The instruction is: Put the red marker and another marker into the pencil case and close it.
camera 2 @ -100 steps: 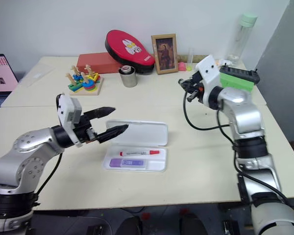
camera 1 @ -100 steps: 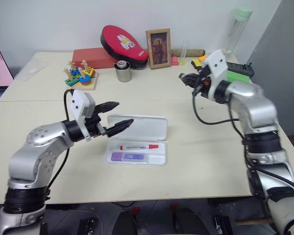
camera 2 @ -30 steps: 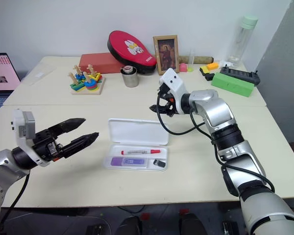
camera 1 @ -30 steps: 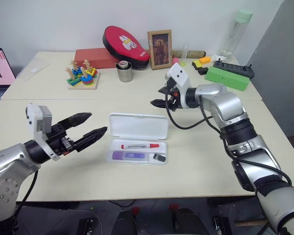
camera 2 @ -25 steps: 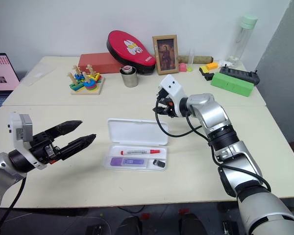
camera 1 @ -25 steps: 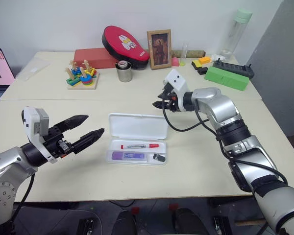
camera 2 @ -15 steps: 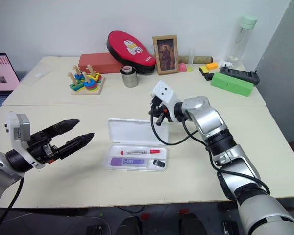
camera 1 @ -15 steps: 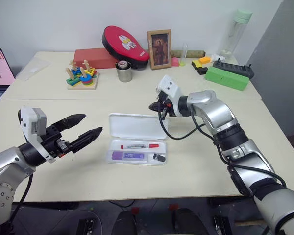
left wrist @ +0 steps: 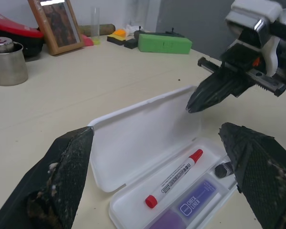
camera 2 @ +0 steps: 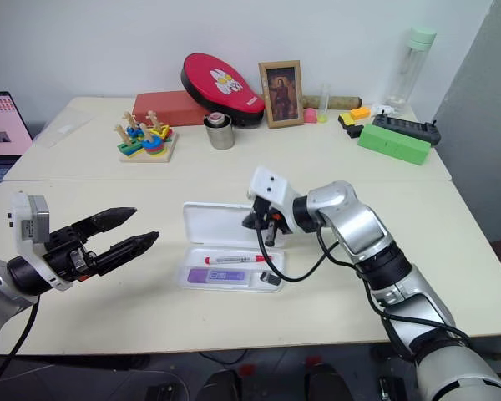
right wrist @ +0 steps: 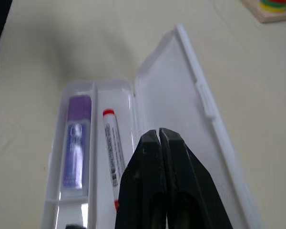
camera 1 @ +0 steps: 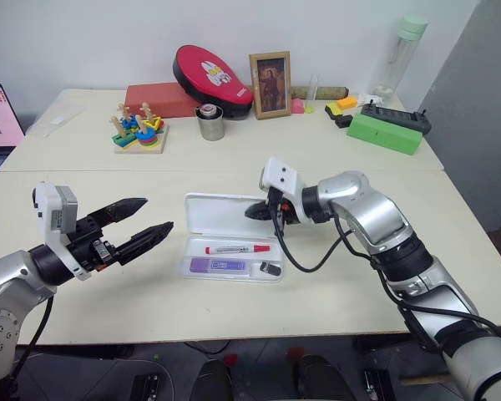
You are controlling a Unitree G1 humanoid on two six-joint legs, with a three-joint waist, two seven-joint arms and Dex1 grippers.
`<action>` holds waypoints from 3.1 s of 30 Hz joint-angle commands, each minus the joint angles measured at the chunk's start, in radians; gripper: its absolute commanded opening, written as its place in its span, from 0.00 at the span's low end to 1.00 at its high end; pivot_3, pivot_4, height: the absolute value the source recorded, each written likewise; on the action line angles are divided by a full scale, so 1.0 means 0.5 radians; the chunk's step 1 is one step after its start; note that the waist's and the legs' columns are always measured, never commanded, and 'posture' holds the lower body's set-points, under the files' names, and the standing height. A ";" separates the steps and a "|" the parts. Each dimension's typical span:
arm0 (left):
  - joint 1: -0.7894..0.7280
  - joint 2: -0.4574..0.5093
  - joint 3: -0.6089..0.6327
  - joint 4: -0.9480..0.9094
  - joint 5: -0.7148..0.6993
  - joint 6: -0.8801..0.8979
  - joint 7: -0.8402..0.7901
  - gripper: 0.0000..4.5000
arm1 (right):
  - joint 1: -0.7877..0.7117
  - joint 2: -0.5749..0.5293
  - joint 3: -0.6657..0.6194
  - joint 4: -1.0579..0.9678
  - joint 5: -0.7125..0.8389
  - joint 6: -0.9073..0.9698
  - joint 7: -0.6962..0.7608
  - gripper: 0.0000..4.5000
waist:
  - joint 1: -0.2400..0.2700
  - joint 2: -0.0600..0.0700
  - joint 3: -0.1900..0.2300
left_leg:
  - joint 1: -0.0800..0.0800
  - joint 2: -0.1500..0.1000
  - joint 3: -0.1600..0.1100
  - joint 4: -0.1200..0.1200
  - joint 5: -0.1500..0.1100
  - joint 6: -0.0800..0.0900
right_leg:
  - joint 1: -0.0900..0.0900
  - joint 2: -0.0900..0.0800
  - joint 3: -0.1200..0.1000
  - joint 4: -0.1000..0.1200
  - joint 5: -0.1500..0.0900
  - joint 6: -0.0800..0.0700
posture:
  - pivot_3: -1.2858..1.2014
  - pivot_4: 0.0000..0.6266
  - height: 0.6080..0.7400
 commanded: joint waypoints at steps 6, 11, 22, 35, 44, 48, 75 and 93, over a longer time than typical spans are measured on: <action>-0.045 0.032 0.022 -0.012 0.005 -0.034 -0.020 1.00 | -0.299 0.074 -0.106 0.609 -0.182 -0.228 -0.314 0.01 | 0.004 -0.004 -0.002 | 0.000 0.000 0.000 -0.001 0.000 0.000 | -0.001 0.000 -0.001 -0.001 0.000 0.000 | 0.52 0.24 1.00; -0.063 0.022 0.025 -0.044 -0.024 -0.019 -0.009 1.00 | -0.300 0.105 -0.027 0.783 -0.273 -0.377 -0.278 0.01 | 0.000 -0.003 -0.001 | -0.002 0.000 0.001 -0.001 0.000 0.000 | -0.002 0.000 0.000 0.000 0.000 0.000 | 0.52 0.24 1.00; -0.078 0.020 0.023 -0.055 -0.071 -0.001 -0.006 1.00 | -0.106 -0.051 0.130 0.202 -0.217 -0.255 0.138 0.01 | 0.004 0.000 0.001 | -0.001 0.000 0.001 -0.002 0.000 0.000 | -0.001 -0.001 0.000 0.000 0.000 0.000 | 0.52 0.24 1.00; 0.006 0.099 -0.058 -0.028 0.021 -0.002 -0.136 1.00 | 0.204 -0.174 0.304 -0.295 -0.178 -0.128 0.287 0.01 | 0.001 -0.002 0.000 | 0.000 0.000 0.001 0.000 0.000 0.000 | 0.000 0.000 0.000 0.000 0.000 0.000 | 0.52 0.24 1.00; 0.048 0.160 -0.092 -0.053 0.033 0.018 -0.189 1.00 | 0.288 -0.107 0.419 -0.005 -0.273 -0.162 0.184 0.01 | 0.003 -0.002 0.000 | 0.001 0.000 0.001 0.001 0.000 0.000 | -0.001 0.000 0.000 0.000 0.000 0.000 | 0.52 0.24 1.00; 0.041 0.172 -0.091 -0.062 0.034 0.023 -0.182 1.00 | 0.327 -0.109 0.477 0.073 -0.313 -0.203 0.191 0.01 | 0.002 -0.002 -0.001 | 0.003 0.000 0.001 0.001 0.000 0.000 | -0.001 0.000 0.000 0.000 0.000 0.000 | 0.52 0.24 1.00; -0.587 -0.006 -0.326 0.759 0.732 -0.349 0.474 1.00 | 0.408 -0.300 -0.707 -0.042 0.143 -0.042 -0.323 0.27 | 0.042 -0.008 -0.004 | 0.000 -0.001 0.000 0.000 0.000 0.000 | 0.003 -0.001 -0.001 -0.002 0.000 0.000 | 0.52 0.24 1.00; -0.653 0.065 -0.356 0.920 0.821 -0.327 0.303 1.00 | 0.526 -0.484 -0.743 -0.203 0.278 0.100 -0.363 0.99 | 0.045 -0.006 -0.003 | -0.001 -0.001 0.001 0.000 0.000 0.000 | 0.002 0.000 0.000 -0.001 0.000 0.000 | 0.52 0.24 1.00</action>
